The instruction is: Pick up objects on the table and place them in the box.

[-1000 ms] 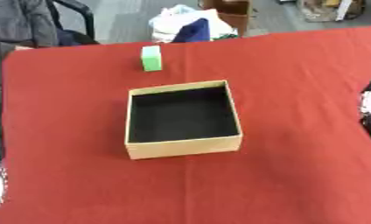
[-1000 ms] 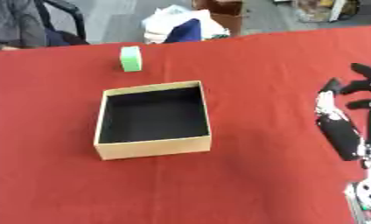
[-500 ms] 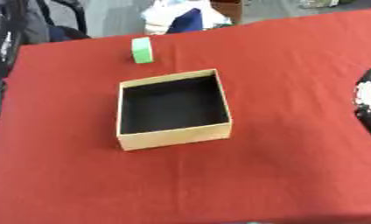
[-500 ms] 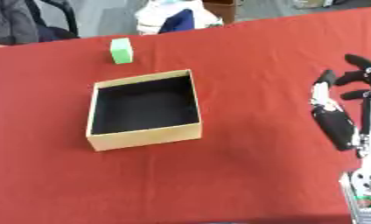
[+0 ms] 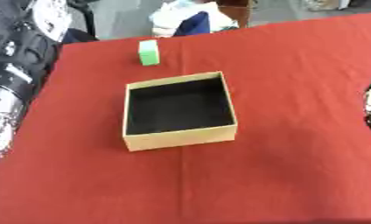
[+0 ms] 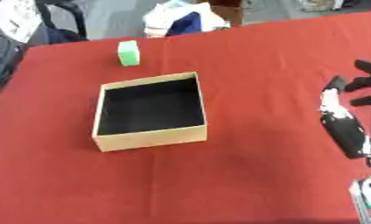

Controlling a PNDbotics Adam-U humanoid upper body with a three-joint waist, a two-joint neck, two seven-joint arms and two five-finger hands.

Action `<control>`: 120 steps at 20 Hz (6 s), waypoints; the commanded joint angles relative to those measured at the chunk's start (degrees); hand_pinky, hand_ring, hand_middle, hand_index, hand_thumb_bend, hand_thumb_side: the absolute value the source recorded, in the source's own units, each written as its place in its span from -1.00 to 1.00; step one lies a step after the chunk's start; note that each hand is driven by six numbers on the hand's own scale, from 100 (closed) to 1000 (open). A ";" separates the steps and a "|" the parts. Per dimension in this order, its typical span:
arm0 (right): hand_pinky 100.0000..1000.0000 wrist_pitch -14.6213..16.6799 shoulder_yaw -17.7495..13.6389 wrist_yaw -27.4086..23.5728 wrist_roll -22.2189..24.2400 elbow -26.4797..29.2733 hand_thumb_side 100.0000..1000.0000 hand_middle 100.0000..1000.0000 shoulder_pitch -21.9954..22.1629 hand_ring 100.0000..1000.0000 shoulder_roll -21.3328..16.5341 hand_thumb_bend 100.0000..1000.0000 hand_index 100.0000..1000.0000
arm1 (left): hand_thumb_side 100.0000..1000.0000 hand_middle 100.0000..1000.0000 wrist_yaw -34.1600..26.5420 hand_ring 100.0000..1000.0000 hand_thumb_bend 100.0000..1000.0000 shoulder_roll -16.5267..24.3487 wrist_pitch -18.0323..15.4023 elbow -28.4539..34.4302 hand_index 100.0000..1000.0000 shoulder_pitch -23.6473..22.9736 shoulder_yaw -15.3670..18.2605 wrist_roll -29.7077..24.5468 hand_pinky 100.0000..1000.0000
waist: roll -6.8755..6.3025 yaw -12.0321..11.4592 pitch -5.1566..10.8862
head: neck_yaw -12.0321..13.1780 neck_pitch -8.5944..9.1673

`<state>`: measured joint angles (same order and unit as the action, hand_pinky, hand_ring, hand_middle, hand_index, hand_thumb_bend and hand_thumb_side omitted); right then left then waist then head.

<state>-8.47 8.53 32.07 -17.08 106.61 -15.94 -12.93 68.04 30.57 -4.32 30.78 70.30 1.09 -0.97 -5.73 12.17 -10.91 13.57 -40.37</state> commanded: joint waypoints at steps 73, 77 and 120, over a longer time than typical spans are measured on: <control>-0.01 1.30 -0.95 -2.34 -1.12 1.96 0.02 -0.09 -2.27 0.46 -0.50 -1.00 0.63 | -1.00 -0.18 -25.19 -0.08 -0.87 9.28 -13.81 37.51 0.21 -12.56 -6.58 -10.75 0.20 | -1.02 -1.31 -5.38 | 0.58 7.53; 0.00 1.43 -0.76 -2.30 -0.86 1.97 0.02 -0.09 -2.58 0.46 -0.52 -1.00 0.63 | -0.98 -0.17 -32.51 -0.07 -0.90 11.85 -14.83 48.52 0.21 -18.08 -9.93 -14.31 0.20 | -1.03 -1.42 -5.44 | -0.20 7.86; 0.00 1.49 -1.21 -2.56 -1.08 2.16 0.03 -0.10 -2.63 0.47 0.24 -1.00 0.64 | -0.09 0.11 -57.33 0.20 -1.00 -2.09 -5.94 83.02 0.52 -49.90 4.35 9.09 0.26 | 0.52 -4.39 -5.91 | -2.08 9.44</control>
<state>-6.99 7.74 29.53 -17.90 107.69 -18.13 -12.39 14.13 29.01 -10.92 111.52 20.17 3.21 5.84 -5.44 7.79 -17.76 11.68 -31.62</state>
